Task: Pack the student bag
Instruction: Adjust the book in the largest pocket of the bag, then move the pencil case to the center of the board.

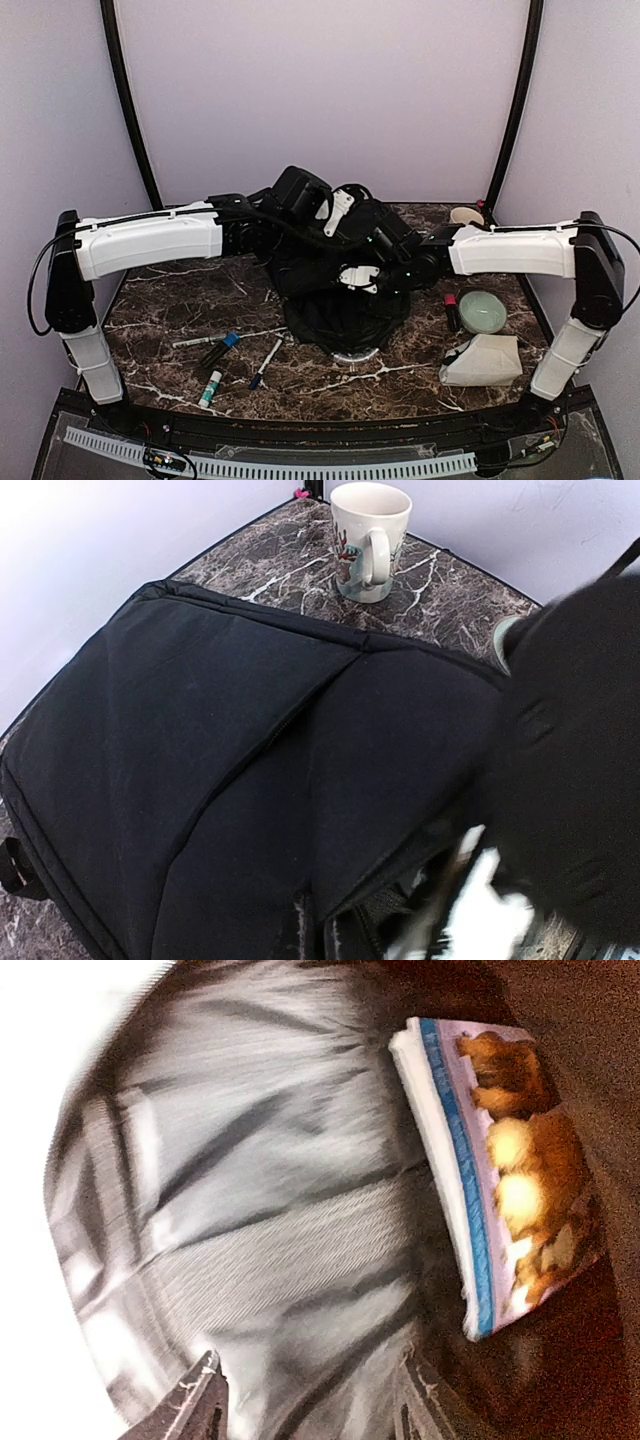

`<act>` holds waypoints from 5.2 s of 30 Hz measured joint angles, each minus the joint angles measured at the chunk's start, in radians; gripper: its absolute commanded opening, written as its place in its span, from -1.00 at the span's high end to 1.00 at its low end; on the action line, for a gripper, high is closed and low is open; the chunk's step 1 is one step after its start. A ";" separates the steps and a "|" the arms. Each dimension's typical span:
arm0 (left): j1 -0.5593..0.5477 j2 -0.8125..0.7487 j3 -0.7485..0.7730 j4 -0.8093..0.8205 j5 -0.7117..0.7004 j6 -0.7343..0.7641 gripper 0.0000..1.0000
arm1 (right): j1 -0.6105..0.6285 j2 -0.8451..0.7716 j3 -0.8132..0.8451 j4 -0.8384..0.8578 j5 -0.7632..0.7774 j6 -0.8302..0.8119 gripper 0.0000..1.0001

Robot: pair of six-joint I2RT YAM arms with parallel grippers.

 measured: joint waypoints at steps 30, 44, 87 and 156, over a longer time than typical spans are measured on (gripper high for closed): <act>0.055 0.006 -0.067 0.081 0.017 0.081 1.00 | -0.419 -0.543 -0.235 -0.406 -0.374 -0.113 -0.29; 0.056 0.006 -0.119 0.123 0.047 0.058 1.00 | -0.571 -0.472 -0.311 -0.470 -0.222 -0.259 -0.13; 0.056 -0.010 -0.151 0.149 0.048 0.044 1.00 | -0.420 -0.244 -0.149 -0.698 -0.240 -0.332 -0.33; 0.056 -0.003 -0.162 0.162 0.012 0.066 1.00 | -0.101 -0.360 -0.369 -0.669 -0.035 -0.247 -0.86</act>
